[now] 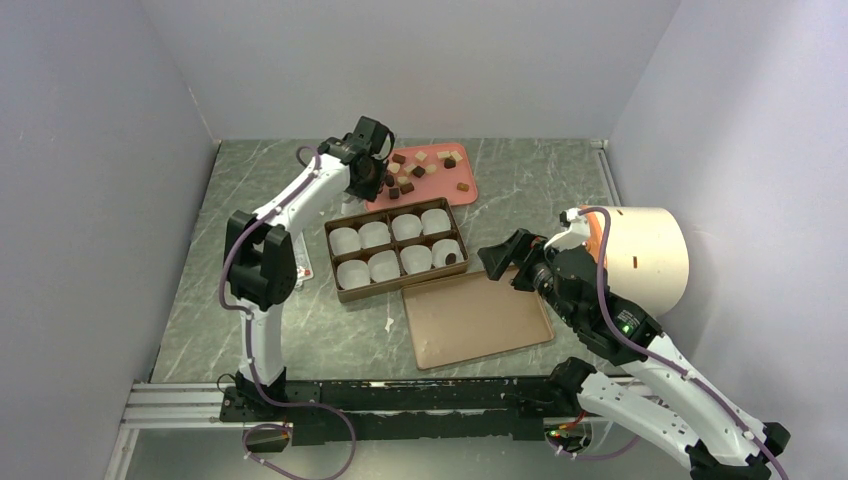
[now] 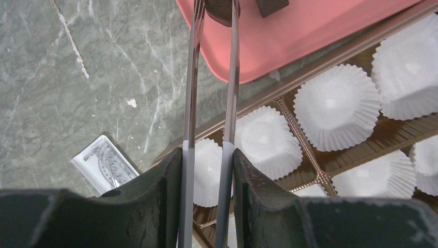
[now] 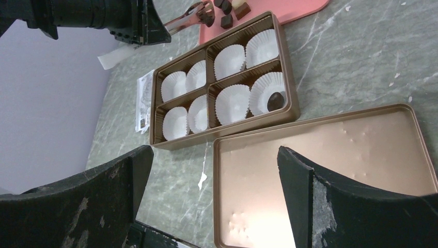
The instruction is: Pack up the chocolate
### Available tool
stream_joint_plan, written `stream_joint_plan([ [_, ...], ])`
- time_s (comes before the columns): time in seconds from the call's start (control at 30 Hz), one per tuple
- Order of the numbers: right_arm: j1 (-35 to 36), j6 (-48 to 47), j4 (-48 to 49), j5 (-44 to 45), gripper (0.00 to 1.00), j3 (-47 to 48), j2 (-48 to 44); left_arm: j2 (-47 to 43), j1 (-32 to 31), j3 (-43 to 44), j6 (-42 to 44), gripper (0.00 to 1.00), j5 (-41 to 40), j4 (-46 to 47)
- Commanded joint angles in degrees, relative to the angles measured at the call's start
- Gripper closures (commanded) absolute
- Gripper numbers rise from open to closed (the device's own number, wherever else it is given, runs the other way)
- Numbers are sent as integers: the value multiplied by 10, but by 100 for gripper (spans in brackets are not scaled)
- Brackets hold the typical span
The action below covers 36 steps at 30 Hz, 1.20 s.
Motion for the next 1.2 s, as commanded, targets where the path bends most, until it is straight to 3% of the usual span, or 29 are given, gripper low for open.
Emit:
stream_joint_plan([
  [0.0, -2, 2, 20, 9, 4, 3, -1, -63, -7, 24, -4, 81, 14, -3],
  [0.5, -1, 1, 6, 21, 4, 11, -5, -150, -94, -14, -8, 82, 41, -47],
  [0.93, -1, 1, 4, 20, 4, 8, -4, -263, -185, -171, -60, 82, 66, -45],
  [1.17, -1, 5, 7, 13, 4, 6, 1, -292, -211, -206, -77, 82, 65, -48],
])
